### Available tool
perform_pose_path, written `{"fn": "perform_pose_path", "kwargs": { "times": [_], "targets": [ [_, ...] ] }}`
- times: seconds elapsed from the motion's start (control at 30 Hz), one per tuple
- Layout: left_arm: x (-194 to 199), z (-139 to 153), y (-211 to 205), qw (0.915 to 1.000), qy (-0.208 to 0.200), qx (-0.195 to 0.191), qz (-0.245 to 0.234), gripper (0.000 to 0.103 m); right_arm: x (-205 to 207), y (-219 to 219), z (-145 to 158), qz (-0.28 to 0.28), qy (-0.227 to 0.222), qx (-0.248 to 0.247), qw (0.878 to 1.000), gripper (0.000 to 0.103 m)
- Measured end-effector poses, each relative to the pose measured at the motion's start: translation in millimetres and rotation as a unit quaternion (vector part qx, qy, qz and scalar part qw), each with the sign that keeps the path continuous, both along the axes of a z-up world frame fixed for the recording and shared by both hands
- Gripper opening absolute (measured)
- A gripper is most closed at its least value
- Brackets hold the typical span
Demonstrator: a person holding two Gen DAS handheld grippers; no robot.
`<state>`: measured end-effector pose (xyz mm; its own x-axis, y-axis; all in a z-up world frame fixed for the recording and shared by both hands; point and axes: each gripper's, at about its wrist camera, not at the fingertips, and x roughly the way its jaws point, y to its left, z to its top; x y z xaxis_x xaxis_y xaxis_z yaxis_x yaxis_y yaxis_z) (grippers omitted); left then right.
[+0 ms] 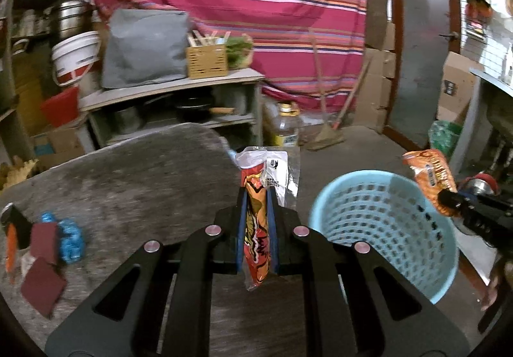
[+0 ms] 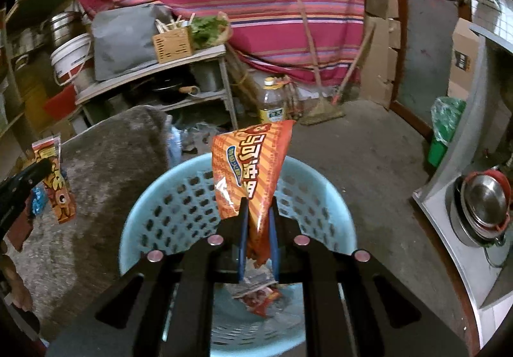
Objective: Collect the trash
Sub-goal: 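Carry the snack stick package and orange bag over the light-blue basket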
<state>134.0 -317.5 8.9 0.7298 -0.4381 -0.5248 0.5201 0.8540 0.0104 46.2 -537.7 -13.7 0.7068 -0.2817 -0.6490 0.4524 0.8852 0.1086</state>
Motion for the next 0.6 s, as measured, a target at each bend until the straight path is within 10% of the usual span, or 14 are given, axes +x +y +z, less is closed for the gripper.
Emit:
{"fn": "perform_pose_path", "kwargs": {
  "times": [0.6],
  "targets": [
    [-4, -17, -85, 0.9974, 0.03, -0.02, -0.062, 0.012, -3, -13, -7, 0.0, 0.001, 0.013, 1.0, 0.012]
  ]
}}
